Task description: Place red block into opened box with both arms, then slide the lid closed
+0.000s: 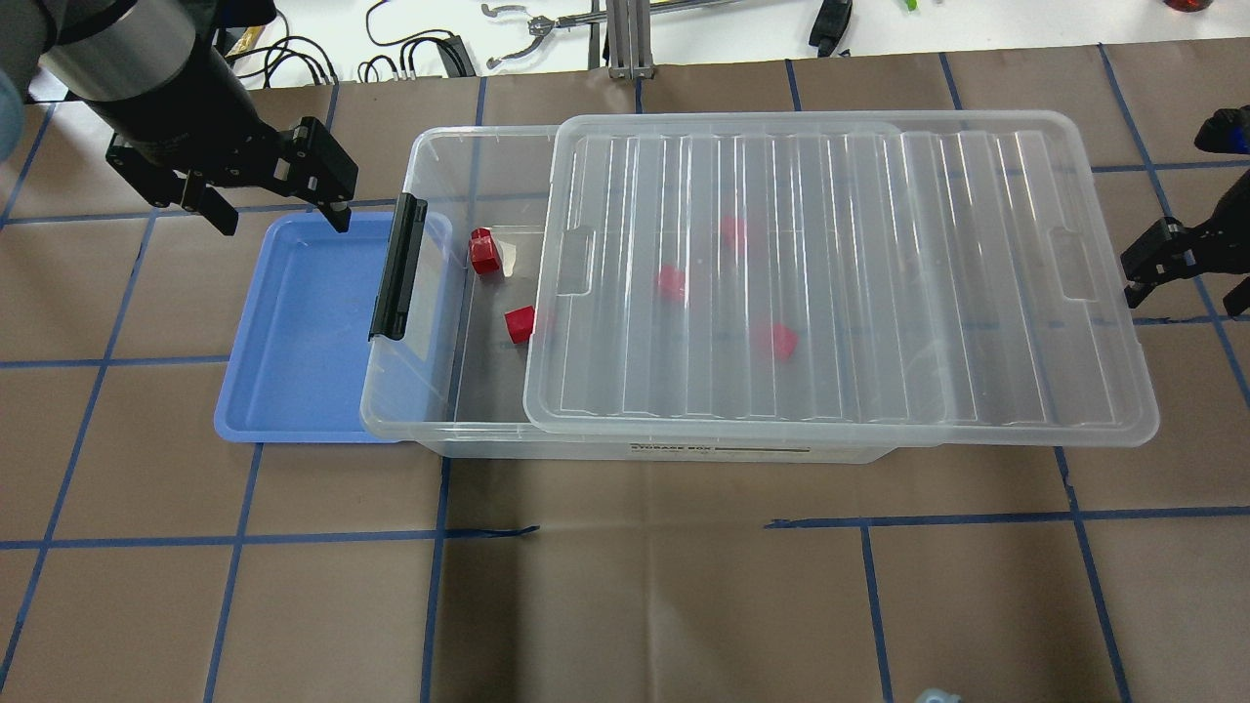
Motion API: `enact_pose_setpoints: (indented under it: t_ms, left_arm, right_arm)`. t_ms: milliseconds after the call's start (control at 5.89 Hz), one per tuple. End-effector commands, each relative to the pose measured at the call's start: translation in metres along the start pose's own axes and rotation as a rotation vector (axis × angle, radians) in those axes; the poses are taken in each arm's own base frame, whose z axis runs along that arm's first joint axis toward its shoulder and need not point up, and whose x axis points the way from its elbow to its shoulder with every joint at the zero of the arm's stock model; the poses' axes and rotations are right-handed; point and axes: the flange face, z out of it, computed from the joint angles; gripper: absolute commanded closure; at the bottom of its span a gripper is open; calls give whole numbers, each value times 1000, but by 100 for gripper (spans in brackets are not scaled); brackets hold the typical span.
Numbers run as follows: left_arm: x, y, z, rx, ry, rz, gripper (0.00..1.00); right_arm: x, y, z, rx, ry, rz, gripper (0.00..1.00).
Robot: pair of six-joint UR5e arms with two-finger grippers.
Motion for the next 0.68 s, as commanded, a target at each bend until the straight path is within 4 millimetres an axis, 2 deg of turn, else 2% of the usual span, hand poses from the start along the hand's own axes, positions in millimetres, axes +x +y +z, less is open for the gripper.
enact_pose_setpoints:
  t_ms: [0, 339, 509]
  left_arm:
    - [0, 0, 0, 1, 2, -9, 2]
    - [0, 0, -1, 7, 1, 0, 2]
    - [0, 0, -1, 8, 3, -3, 2]
  right_arm:
    - [-19, -2, -1, 1, 4, -37, 0]
    - [-44, -4, -2, 3, 8, -81, 0]
    - [-49, -4, -2, 4, 8, -91, 0]
